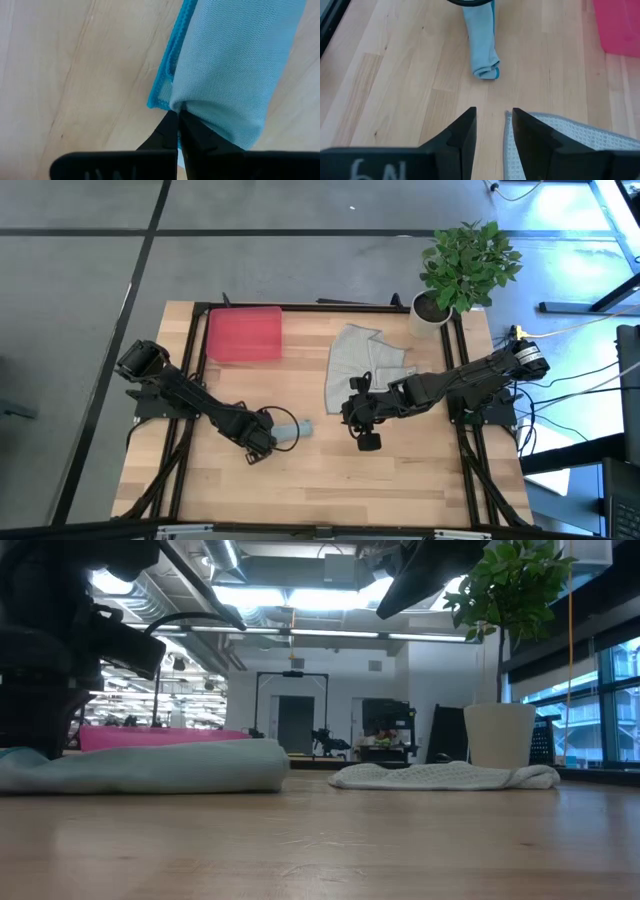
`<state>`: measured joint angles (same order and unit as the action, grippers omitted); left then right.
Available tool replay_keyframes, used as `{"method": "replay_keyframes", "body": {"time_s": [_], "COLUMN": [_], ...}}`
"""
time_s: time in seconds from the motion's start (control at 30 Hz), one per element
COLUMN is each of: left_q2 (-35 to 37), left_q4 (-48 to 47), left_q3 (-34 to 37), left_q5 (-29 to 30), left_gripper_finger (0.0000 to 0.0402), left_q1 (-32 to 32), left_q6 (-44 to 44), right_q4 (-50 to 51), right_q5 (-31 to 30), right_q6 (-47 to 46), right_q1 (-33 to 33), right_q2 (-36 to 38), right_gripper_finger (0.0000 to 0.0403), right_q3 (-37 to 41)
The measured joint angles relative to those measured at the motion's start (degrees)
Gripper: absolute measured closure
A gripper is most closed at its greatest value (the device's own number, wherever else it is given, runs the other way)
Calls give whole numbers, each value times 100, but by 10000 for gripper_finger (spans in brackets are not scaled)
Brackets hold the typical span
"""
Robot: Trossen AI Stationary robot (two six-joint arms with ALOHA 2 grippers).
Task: Roll microfiber towels into tight, uniform cylinder then place into a basket
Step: Roll the blue towel
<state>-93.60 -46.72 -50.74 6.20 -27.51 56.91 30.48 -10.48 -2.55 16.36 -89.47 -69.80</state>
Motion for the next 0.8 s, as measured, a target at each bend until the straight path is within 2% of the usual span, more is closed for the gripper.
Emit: {"method": "replay_keyframes", "body": {"time_s": [0.47,0.57,0.8], "left_q2": [0,0,15], "left_q4": [232,122,56], "left_q3": [0,0,0], "left_q5": [15,29,32], "left_gripper_finger": [397,371,276], "left_q1": [0,0,0], "left_q6": [150,154,124], "right_q4": [-2,0,-4], "right_q5": [2,2,2], "right_q6": [-2,0,0], "right_q1": [0,0,0], "right_q2": [-2,-4,-7], "right_gripper_finger": [276,276,276], "right_q3": [0,0,0]}}
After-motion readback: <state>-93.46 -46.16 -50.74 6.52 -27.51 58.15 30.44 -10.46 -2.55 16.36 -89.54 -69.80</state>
